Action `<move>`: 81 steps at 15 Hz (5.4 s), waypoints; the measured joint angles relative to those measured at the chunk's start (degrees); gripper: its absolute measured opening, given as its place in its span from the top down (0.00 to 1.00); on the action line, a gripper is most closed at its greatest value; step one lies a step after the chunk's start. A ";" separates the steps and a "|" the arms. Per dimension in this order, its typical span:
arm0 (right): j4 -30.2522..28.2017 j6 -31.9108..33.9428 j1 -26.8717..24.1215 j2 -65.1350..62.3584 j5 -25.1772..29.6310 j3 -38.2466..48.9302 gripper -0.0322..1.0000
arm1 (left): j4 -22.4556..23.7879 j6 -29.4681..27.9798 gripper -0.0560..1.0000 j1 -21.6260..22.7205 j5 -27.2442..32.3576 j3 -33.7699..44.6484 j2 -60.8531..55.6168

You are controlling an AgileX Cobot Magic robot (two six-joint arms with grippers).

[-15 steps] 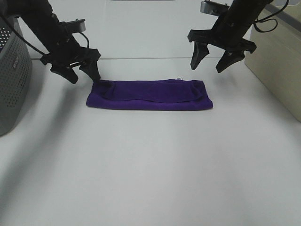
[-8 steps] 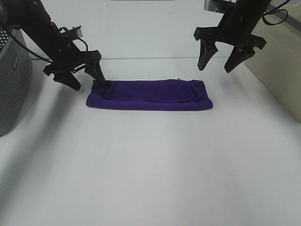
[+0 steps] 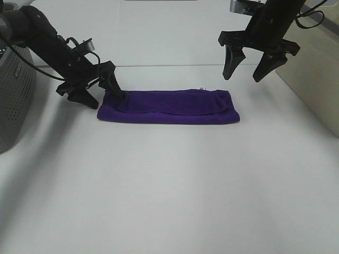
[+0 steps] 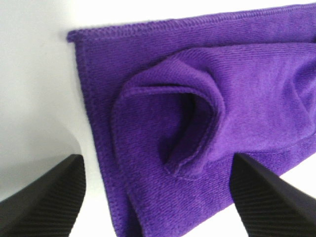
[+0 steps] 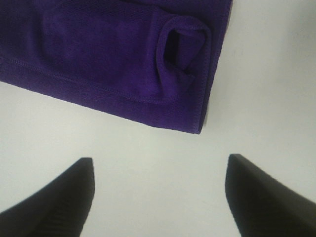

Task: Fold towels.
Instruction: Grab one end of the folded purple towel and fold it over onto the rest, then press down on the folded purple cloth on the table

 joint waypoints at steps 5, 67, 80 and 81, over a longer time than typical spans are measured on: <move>-0.11 0.00 0.00 0.00 0.06 0.00 0.26 | -5.04 2.01 0.25 -1.78 3.04 -1.95 2.52; 16.73 -32.72 7.39 17.36 -10.31 -14.84 0.26 | 27.04 -14.44 0.28 -6.93 6.47 -28.99 -11.86; 19.19 -24.98 -1.72 19.19 -11.80 -14.84 0.28 | 25.78 -13.12 0.28 -6.93 6.47 -28.99 -11.69; 25.50 -29.16 -1.03 18.39 -9.40 -14.84 0.30 | 25.78 -13.12 0.28 -6.93 6.53 -28.99 -11.52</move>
